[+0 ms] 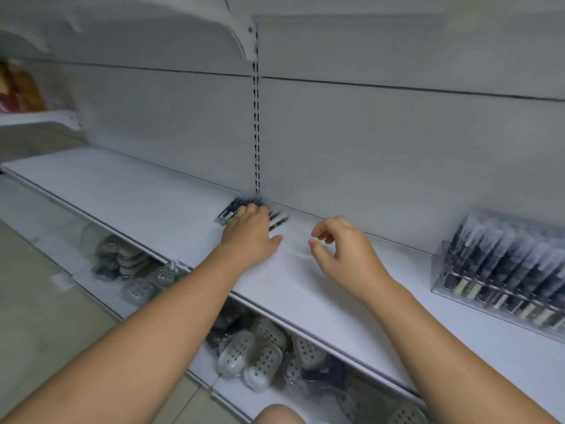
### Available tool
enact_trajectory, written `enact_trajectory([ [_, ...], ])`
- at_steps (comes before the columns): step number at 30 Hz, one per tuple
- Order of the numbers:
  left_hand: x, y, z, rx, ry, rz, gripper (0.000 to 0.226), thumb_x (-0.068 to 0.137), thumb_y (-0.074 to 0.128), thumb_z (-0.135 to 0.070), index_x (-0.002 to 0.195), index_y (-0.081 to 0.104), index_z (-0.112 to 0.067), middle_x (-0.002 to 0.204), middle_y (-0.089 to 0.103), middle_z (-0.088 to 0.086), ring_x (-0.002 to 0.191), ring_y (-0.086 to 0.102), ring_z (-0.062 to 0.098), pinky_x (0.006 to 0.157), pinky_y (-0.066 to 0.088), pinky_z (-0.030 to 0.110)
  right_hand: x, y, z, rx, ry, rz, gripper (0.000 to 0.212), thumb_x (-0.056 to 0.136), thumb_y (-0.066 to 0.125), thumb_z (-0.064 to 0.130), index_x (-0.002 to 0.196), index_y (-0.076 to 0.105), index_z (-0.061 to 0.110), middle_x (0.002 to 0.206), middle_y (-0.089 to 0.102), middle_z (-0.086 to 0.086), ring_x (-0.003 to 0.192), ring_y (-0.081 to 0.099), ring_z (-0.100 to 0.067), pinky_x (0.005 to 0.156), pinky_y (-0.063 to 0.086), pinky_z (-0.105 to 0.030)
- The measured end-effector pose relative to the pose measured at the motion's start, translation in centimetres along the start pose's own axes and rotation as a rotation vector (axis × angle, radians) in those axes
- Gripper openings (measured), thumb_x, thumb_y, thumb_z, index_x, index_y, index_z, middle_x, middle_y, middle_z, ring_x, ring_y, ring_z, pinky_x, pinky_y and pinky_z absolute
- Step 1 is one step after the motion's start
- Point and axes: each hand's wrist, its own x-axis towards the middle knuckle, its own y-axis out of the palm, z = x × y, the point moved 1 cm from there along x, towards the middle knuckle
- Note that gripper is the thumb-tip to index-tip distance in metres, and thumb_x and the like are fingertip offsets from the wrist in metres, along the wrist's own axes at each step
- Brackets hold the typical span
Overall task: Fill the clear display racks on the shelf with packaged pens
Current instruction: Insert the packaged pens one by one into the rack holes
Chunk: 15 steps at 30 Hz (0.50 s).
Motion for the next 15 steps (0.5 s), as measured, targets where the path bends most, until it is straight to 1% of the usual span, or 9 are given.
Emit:
enact_trajectory([
  [4, 2.4, 0.8, 0.4, 0.056, -0.011, 0.071, 0.067, 0.092, 0.064, -0.060, 0.138, 0.051, -0.012, 0.142, 0.051, 0.011, 0.136, 0.041, 0.032, 0.111, 0.040, 0.045, 0.2, 0.7, -1.1, 0.006, 0.024, 0.032, 0.002, 0.095, 0.065, 0.024, 0.096, 0.066, 0.026, 0.097, 0.060, 0.007, 0.094, 0.059, -0.009, 0.086, 0.051, -0.034],
  [7, 3.4, 1.4, 0.6, 0.068, -0.029, 0.095, 0.066, 0.093, 0.062, -0.062, 0.135, 0.053, -0.012, 0.140, 0.053, 0.013, 0.136, 0.040, 0.034, 0.111, 0.042, 0.049, 0.0, 0.7, -1.8, 0.016, 0.035, 0.029, 0.006, 0.095, 0.064, 0.025, 0.092, 0.064, 0.031, 0.096, 0.059, 0.010, 0.096, 0.059, -0.007, 0.085, 0.051, -0.034],
  [11, 4.1, 1.5, 0.4, 0.060, -0.060, 0.113, 0.063, 0.094, 0.062, -0.060, 0.133, 0.055, -0.012, 0.140, 0.053, 0.015, 0.137, 0.040, 0.036, 0.109, 0.043, 0.049, -0.1, 0.6, -2.6, 0.015, 0.042, 0.015, 0.010, 0.094, 0.064, 0.025, 0.089, 0.063, 0.034, 0.094, 0.060, 0.013, 0.095, 0.058, -0.005, 0.083, 0.050, -0.031],
  [13, 4.2, 1.0, 0.1, 0.045, -0.077, 0.138, 0.060, 0.094, 0.063, -0.058, 0.134, 0.056, -0.013, 0.141, 0.053, 0.016, 0.137, 0.041, 0.038, 0.111, 0.041, 0.046, -0.1, 0.6, -2.7, 0.016, 0.039, 0.009, 0.011, 0.094, 0.064, 0.024, 0.088, 0.063, 0.034, 0.092, 0.059, 0.015, 0.094, 0.058, -0.005, 0.083, 0.048, -0.028],
  [15, 4.4, 0.5, -0.3, 0.030, -0.074, 0.182, 0.050, 0.096, 0.064, -0.052, 0.125, 0.061, -0.012, 0.134, 0.059, 0.016, 0.133, 0.047, 0.037, 0.107, 0.039, 0.039, -0.2, 0.5, -2.6, 0.023, 0.042, 0.004, 0.011, 0.094, 0.064, 0.024, 0.088, 0.064, 0.034, 0.091, 0.059, 0.016, 0.093, 0.057, -0.006, 0.082, 0.046, -0.026],
])
